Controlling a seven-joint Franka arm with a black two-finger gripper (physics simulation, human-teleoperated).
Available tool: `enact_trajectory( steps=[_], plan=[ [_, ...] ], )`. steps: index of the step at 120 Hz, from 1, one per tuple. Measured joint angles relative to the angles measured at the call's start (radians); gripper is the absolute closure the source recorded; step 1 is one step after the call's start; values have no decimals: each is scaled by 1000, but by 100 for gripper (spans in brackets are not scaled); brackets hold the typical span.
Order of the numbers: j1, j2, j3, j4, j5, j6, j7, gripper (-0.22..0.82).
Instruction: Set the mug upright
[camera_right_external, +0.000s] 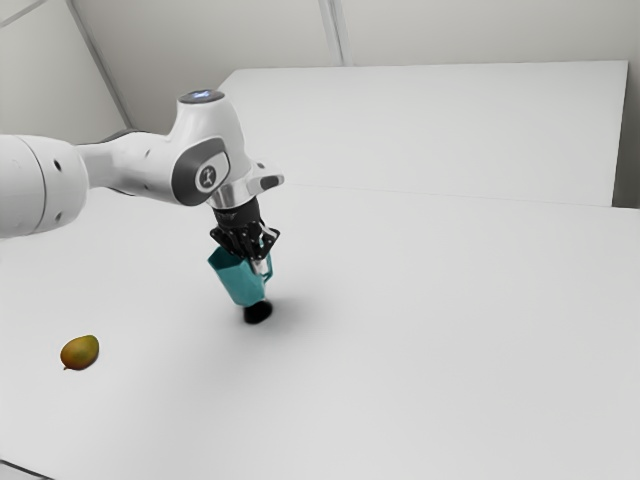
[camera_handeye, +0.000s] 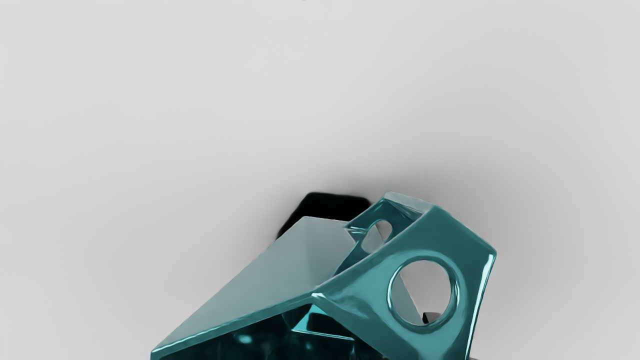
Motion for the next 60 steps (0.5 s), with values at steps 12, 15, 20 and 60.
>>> enact_trajectory(
  steps=[12,15,20,60],
  plan=[
    [0,8,0,-3,12,15,1,78],
    [0,12,0,-4,14,19,2,78],
    [0,21,0,-5,16,25,2,78],
    [0,69,0,-9,20,47,1,78]
  ],
)
